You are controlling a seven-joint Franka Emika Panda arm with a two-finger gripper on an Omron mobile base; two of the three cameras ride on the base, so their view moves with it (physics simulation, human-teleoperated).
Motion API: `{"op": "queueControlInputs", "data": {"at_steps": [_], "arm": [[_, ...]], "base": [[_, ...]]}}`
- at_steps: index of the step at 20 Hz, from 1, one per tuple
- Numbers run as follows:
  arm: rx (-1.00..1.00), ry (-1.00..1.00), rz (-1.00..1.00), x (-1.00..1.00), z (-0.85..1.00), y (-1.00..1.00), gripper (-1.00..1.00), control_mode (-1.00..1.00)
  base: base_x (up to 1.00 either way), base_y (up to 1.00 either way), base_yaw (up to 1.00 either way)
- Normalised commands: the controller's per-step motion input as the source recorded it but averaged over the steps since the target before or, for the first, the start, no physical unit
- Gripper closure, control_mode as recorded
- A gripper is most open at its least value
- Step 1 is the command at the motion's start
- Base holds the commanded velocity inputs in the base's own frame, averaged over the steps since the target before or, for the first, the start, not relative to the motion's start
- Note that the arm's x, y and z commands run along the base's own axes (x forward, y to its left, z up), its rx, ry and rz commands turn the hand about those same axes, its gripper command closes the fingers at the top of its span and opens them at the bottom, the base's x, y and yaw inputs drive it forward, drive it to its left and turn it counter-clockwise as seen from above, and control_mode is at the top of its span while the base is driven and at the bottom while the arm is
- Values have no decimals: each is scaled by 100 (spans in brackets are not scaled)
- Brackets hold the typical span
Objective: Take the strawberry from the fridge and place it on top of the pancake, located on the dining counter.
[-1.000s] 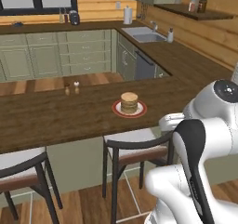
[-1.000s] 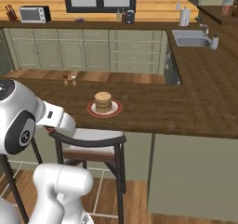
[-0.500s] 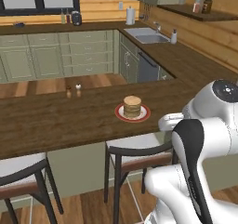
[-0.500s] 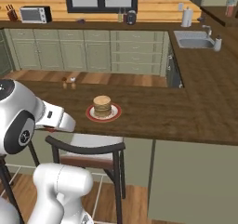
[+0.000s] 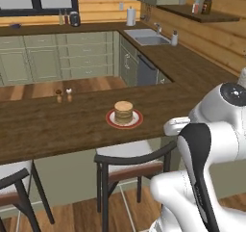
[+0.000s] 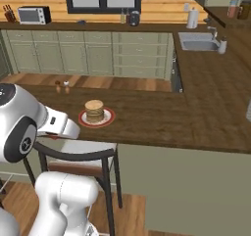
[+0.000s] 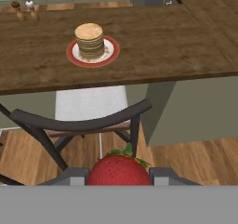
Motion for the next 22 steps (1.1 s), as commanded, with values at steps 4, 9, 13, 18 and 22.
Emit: {"op": "queueControlInputs", "data": {"at_steps": [4,9,13,18,22], "arm": [[0,0,0,0,0,0,100,100],[0,0,0,0,0,0,100,100],[0,0,0,0,0,0,100,100],[0,0,0,0,0,0,100,100],[0,0,0,0,0,0,100,100]], "base": [[29,9,-2],[20,52,0],[22,64,0],[30,1,0],[6,0,0]]}}
